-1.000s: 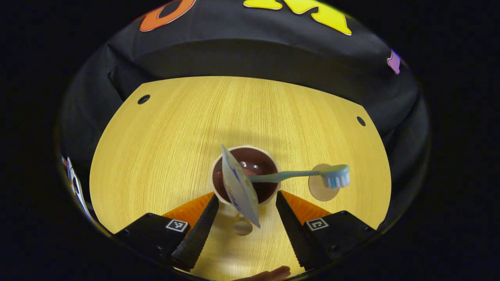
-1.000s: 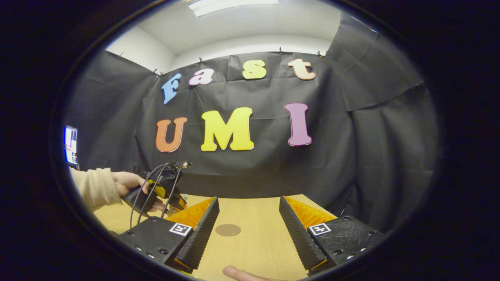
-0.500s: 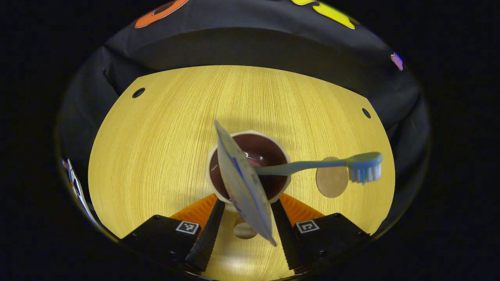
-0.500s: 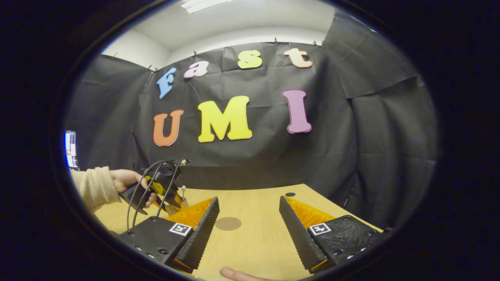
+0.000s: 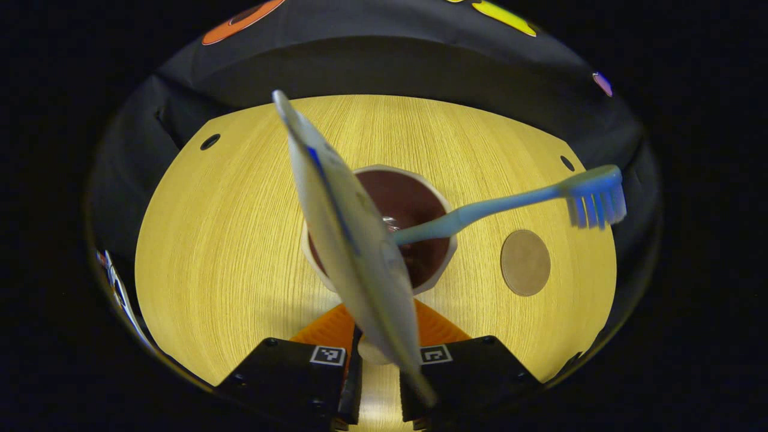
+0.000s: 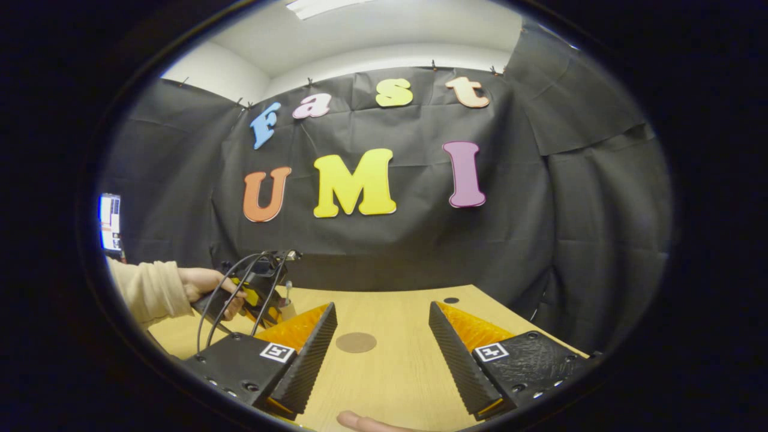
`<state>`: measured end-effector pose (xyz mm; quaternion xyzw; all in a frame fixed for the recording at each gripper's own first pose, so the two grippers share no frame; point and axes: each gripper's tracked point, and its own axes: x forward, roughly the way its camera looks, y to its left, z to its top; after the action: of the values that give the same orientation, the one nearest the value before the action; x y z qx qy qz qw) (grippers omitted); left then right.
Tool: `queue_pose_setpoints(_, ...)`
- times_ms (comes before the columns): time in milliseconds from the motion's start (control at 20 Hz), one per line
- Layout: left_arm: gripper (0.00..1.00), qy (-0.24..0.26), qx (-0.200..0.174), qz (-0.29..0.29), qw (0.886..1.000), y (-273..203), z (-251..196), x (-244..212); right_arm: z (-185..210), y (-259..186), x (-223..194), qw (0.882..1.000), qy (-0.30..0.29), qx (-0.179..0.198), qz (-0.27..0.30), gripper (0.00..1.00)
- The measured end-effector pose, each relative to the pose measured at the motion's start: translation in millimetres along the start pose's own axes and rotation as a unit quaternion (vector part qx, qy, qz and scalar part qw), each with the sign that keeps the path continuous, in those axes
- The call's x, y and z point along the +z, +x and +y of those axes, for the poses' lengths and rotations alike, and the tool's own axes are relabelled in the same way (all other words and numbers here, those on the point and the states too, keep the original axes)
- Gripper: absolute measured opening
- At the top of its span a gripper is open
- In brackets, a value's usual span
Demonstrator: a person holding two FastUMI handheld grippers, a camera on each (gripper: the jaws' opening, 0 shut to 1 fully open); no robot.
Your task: Put the toothbrush and toothpaste on the desktop into the cup, then pick up the cup and place it on the coaster on the desktop.
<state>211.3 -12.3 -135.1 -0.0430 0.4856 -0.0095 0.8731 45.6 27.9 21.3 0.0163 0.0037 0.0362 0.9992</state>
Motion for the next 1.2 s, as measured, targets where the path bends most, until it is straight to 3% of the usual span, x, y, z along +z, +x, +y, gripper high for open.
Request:
queue_pose_setpoints(50, 0.33, -0.004, -0.002, -0.004, 1.0, 1, 0, -2, 1, -1, 0, 1.0, 0.001, 0.0, 0.001, 0.93)
queue_pose_setpoints(400, 0.31, 0.007, 0.002, -0.033, 0.999, -31, -2, 1, 5, -9, 4, 1.0, 0.003, 0.0, -0.003, 0.93)
queue_pose_setpoints(900, 0.31, 0.078, -0.048, -0.039, 0.995, -61, -98, 4, -21, -13, 7, 1.0, -0.007, -0.022, -0.008, 0.93)
queue_pose_setpoints(1200, 0.31, 0.119, -0.056, -0.019, 0.991, -39, -153, 1, -65, -11, -6, 0.999, 0.004, -0.052, 0.006, 0.93)
